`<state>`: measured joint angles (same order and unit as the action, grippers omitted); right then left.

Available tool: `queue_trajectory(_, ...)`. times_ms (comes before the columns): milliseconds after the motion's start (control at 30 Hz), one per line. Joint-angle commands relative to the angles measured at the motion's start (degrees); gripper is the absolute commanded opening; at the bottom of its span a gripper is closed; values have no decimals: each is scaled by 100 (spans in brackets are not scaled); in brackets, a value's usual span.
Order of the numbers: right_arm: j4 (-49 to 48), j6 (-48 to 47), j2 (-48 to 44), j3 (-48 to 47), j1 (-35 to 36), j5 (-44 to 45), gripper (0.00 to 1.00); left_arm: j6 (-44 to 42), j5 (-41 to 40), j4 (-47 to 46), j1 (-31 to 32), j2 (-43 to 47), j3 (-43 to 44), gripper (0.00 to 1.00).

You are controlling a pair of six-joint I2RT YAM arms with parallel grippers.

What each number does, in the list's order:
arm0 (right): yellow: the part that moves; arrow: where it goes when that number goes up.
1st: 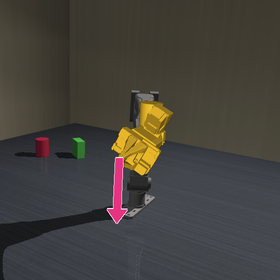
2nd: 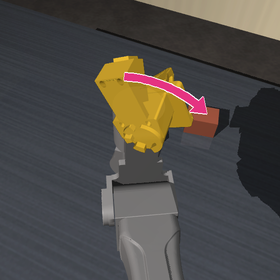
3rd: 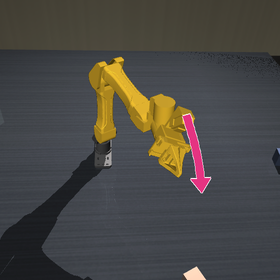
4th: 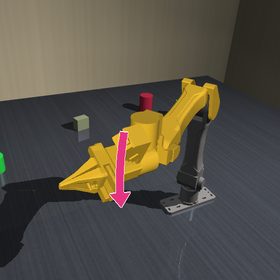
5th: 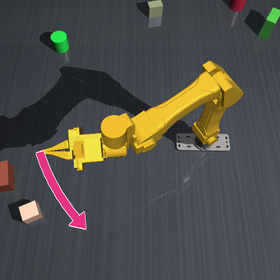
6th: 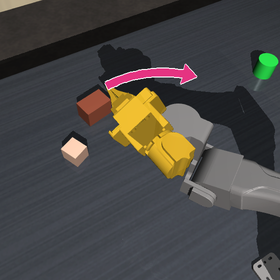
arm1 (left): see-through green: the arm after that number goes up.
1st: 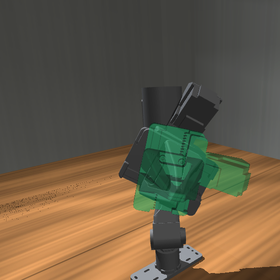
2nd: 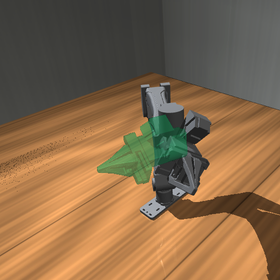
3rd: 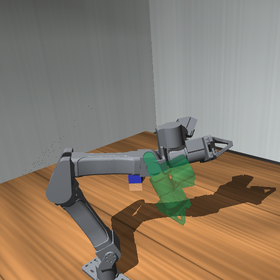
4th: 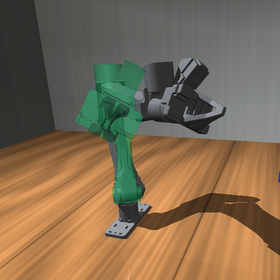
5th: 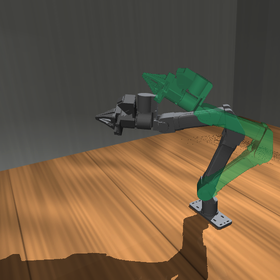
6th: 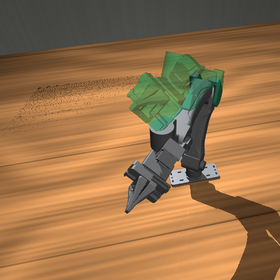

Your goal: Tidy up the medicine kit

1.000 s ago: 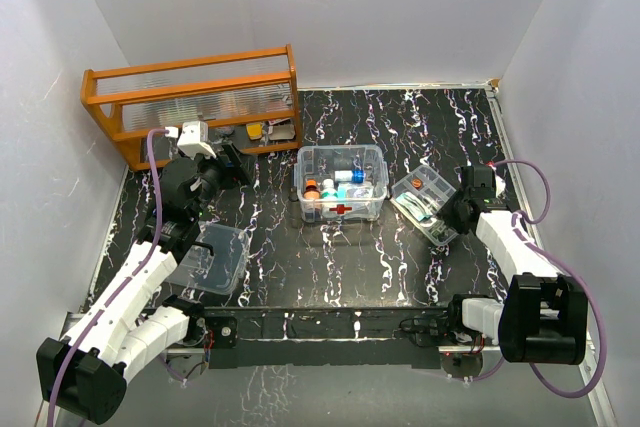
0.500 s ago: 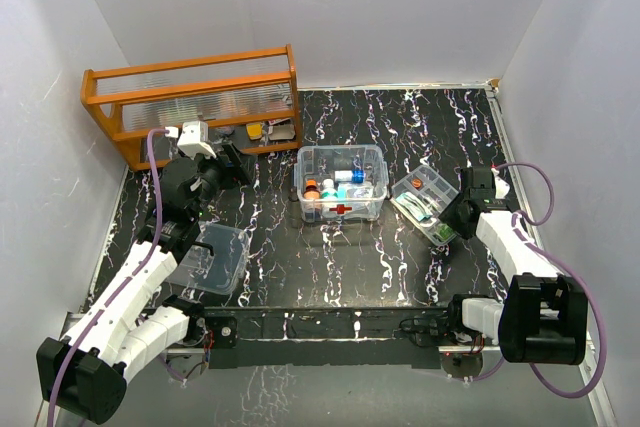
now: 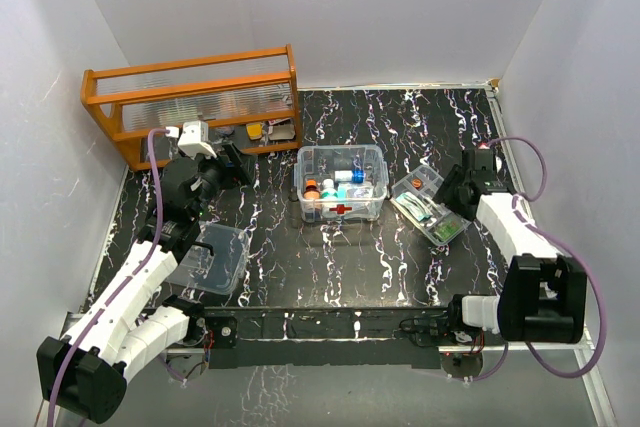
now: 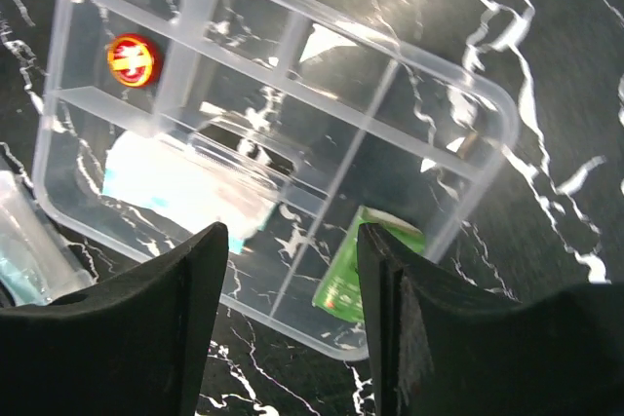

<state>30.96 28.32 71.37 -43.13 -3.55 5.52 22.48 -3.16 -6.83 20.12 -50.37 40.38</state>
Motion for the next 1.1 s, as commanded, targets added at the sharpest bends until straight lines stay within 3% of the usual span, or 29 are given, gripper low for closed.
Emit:
queue_trajectory(0, -482, -775, 474, -560, -17, -478, 55, -41, 45, -118, 28, 6, -1, 75)
queue_trajectory(300, -713, -1189, 1326, -900, -10, -1060, 54, -41, 78, -117, 32, -50, -9, 75)
queue_trajectory(567, -633, -1282, 1799, -1000, 60, -733, 43, -35, 79, -118, 35, -89, -8, 75)
queue_trajectory(900, -569, -1415, 2045, -1000, 321, -304, 42, -24, 92, -135, 34, -101, -16, 75)
queue_trajectory(1067, -505, -1425, 2156, -1057, 451, -88, 31, -24, 79, -134, 31, -109, -17, 75)
